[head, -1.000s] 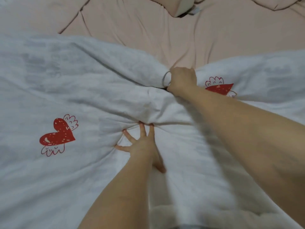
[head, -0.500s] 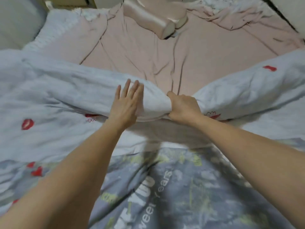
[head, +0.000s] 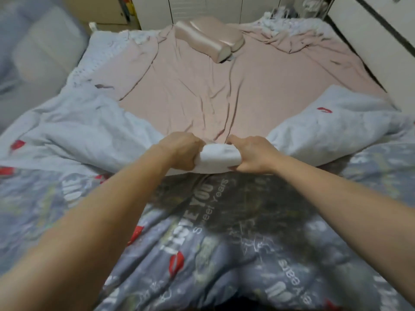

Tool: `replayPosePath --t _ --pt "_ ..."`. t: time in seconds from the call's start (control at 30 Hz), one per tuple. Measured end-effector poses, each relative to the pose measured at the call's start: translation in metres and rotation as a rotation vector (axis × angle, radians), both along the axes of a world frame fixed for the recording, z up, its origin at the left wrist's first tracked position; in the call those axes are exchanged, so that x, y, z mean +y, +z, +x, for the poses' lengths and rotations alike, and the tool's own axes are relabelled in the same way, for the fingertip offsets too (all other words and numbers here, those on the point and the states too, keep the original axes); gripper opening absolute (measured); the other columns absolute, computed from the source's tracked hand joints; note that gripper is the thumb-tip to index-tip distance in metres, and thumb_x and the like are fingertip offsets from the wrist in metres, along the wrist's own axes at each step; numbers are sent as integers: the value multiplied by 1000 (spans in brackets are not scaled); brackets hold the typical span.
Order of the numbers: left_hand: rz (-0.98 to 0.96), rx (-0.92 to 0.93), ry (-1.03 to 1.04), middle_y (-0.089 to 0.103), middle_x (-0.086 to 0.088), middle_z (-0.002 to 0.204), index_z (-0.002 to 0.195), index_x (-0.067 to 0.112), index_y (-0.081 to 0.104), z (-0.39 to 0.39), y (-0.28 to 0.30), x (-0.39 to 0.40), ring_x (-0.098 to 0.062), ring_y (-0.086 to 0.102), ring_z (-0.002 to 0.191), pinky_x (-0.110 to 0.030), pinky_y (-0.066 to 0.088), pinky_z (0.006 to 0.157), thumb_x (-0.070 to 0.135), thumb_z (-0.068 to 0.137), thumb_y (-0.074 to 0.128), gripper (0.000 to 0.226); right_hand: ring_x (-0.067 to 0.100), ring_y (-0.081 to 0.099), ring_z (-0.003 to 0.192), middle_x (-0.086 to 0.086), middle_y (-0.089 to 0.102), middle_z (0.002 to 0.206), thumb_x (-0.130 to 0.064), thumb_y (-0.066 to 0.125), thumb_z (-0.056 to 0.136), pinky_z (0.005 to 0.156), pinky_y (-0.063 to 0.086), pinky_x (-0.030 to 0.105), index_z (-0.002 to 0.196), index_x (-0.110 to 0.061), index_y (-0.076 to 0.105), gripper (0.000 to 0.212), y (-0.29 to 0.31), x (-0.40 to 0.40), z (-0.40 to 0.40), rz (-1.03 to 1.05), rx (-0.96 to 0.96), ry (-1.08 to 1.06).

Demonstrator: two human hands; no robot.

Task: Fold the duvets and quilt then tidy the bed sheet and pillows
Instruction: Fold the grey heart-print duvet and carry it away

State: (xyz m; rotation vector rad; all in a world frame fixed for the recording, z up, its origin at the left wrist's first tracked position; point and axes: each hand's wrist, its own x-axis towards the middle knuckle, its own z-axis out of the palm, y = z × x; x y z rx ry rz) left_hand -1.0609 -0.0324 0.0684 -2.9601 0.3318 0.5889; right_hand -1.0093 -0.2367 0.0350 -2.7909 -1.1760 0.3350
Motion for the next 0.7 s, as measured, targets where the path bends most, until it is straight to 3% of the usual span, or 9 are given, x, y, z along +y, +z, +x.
replayPosePath --t 0.1,0.17,0.27,0.4,0.6,0.7 --pt "-53 85 -22 61 -2 110 124 26 46 -54 -17 -11 -25 59 97 -35 45 76 39 72 72 59 20 52 77 -1 67 100 -51 60 80 65 34 28 99 -28 50 31 -2 -6 -53 -60 113 42" --pt "-50 164 10 60 -1 114 123 27 49 -81 -30 -17 -25 58 102 -35 46 79 41 71 72 58 19 49 75 -1 67 99 -52 59 81 64 32 29 94 -27 50 29 -15 -10 -86 -94 152 48" --pt "-9 312 61 67 -3 110 117 26 61 -119 -62 -28 -25 63 99 -32 50 81 39 70 71 50 25 60 83 0 68 100 -55 56 80 62 40 31 103 -28 57 36 -57 -15 -134 -137 160 84" --pt "-16 346 114 65 -8 116 119 18 62 -163 -124 -52 -27 62 105 -30 46 80 29 81 63 39 29 62 97 4 66 107 -52 57 83 64 35 31 111 -24 51 40 -122 -31 -187 -168 202 103" --pt "-2 399 106 64 -6 121 122 23 59 -204 -204 -83 -26 61 110 -35 48 88 45 83 62 45 31 62 83 6 64 94 -30 63 81 57 35 33 109 -18 52 32 -193 -57 -238 -186 50 80" --pt "22 353 136 62 -4 124 126 24 54 -214 -218 -91 -26 60 113 -37 47 90 47 81 62 51 34 64 77 11 65 90 -17 73 70 55 38 34 111 -12 58 44 -214 -73 -260 -101 11 -7"
